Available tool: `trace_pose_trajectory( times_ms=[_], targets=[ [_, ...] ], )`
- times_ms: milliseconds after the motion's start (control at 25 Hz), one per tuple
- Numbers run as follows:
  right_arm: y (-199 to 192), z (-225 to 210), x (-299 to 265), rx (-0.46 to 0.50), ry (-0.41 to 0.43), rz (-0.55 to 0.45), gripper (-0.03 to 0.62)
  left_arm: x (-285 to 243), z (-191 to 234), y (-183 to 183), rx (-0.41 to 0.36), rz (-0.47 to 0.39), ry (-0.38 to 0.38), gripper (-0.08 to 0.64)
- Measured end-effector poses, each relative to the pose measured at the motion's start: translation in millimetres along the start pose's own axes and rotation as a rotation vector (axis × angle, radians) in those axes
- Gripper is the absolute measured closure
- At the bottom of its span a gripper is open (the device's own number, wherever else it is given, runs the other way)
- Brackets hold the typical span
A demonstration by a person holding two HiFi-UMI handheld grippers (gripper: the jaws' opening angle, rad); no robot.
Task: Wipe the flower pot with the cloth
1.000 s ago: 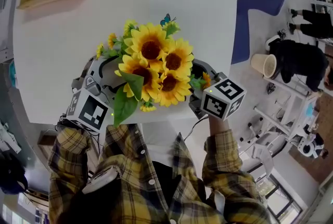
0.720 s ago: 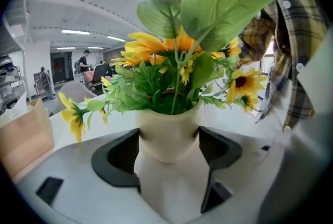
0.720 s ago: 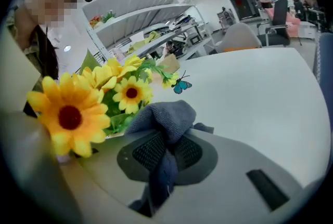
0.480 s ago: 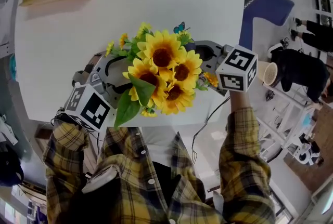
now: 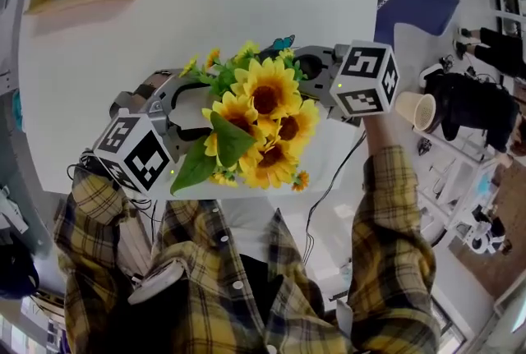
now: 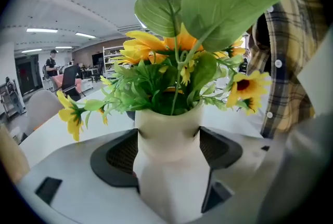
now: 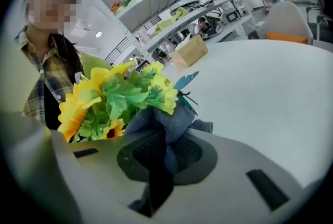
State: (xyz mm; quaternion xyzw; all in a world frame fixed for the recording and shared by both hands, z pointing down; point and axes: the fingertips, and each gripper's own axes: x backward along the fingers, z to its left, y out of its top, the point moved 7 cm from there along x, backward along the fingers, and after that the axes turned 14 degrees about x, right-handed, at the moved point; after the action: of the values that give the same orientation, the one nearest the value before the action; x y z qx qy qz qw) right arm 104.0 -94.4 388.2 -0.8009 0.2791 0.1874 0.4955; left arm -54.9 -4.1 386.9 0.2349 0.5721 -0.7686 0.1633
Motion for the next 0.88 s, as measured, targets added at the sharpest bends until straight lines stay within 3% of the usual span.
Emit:
trace_pose_trajectory(
  times_ms=[120, 240, 320, 600, 680, 880],
  targets=[
    [-8.2, 5.9, 2.9, -0.032, -0.038, -0.031, 0.565, 3.6, -2.6, -9.2, 0.067, -0.012, 0.075, 0.186],
    [-18.6, 18.3, 2.6, -0.070, -0.078, -0.055, 0.565, 10.4, -12.6, -29.8, 0.117, 0.064, 0.176, 0.187],
    [-26.5, 29.5, 4.7, -0.109, -0.131, -0.082, 0.565, 13.4, -26.3, -37.9, 0.186, 0.067, 0.213, 0.187],
    [-56.2, 77.9, 21.1, -0.303, -0.396, -0.258, 0.565, 5.4, -69.7, -23.1, 0.495, -0.115, 0.401, 0.183],
    [-63.0, 95.5, 19.3, -0.375, -0.463, -0.314, 0.565, 1.2, -75.6, -14.2, 0.539, -0.158, 0.440, 0.168],
    [-72.6, 153.1, -0.1, -0.524, -0.556, -0.438, 0.565, -5.3, -107.8, -2.0, 0.618, -0.244, 0.454, 0.149]
  ],
)
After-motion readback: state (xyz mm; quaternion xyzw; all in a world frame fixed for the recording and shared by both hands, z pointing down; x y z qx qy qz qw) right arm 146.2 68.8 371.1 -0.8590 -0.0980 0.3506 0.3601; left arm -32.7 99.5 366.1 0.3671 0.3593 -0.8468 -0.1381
